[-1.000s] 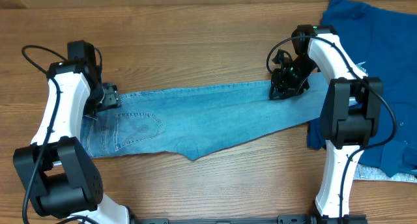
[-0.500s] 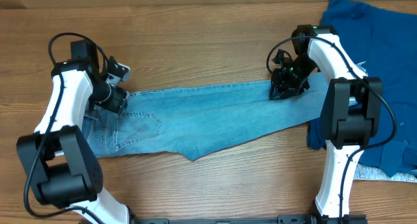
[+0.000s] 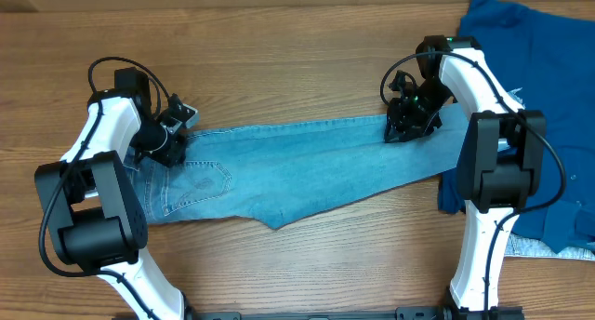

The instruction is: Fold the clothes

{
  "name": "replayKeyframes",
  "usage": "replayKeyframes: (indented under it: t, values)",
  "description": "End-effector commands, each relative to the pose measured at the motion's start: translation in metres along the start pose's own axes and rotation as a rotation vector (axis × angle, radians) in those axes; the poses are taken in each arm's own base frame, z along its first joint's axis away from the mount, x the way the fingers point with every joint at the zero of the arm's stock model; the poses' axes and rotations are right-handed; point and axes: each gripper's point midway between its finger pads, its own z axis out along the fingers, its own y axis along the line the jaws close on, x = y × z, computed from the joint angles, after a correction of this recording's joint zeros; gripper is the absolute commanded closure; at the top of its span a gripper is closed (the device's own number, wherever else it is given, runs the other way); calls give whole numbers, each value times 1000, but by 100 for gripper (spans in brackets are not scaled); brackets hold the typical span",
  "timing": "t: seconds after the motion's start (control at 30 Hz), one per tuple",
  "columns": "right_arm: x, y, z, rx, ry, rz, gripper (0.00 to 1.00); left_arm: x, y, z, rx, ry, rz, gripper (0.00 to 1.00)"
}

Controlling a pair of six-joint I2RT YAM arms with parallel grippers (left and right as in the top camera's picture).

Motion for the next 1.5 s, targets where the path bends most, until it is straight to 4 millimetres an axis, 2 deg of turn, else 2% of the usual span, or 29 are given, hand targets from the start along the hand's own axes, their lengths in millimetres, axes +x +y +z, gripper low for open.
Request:
replayKeyframes:
  t: [0.0,0.07,0.1,0.3,0.47,0.6,0.67,0.7,0.77,0.83,0.97,1.07,1.13,1.23,1.37,1.4,1.47]
  values:
    - [0,4,-8,3,-21,-7,58,-3,2,0,9,-13,-88,81]
    - [0,4,-8,3,-21,-7,59,-5,8,-4,-15,-13,-142,94]
    - [0,4,-8,3,-21,-7,59,-7,12,-8,-33,-11,-173,96]
    - [0,4,-8,3,-21,-7,59,-19,30,-40,-99,-21,-227,96]
    - [0,4,-8,3,-21,-7,59,-14,31,-38,-113,3,-229,96]
    - [0,3,-8,7,-20,-7,59,-17,48,-43,-194,-25,-372,96]
    - [0,3,-8,7,-20,-6,59,-18,63,-55,-259,-44,-457,96]
    - [0,3,-8,7,-20,-6,58,-22,70,-69,-298,-72,-476,96]
    - [0,3,-8,7,-21,-7,58,-30,75,-82,-321,-113,-475,96]
    - [0,3,-8,7,-22,-7,58,-34,77,-84,-329,-131,-474,96]
    - [1,3,-8,6,-17,-5,57,-38,84,-71,-351,-172,-519,96]
    - [2,3,-8,6,-13,-4,57,-33,83,-63,-355,-155,-519,89]
    - [1,3,-8,6,-17,-5,57,-26,81,-62,-353,-125,-517,73]
    - [-4,2,-9,9,-39,-13,57,-17,77,-60,-355,-80,-519,62]
    - [-22,2,-25,38,-112,-36,54,-10,69,-58,-327,-45,-518,62]
    - [-29,2,-33,54,-138,-44,54,-9,62,-56,-294,-33,-515,66]
    - [-41,-1,-57,110,-202,-15,53,-4,35,-50,-162,3,-511,69]
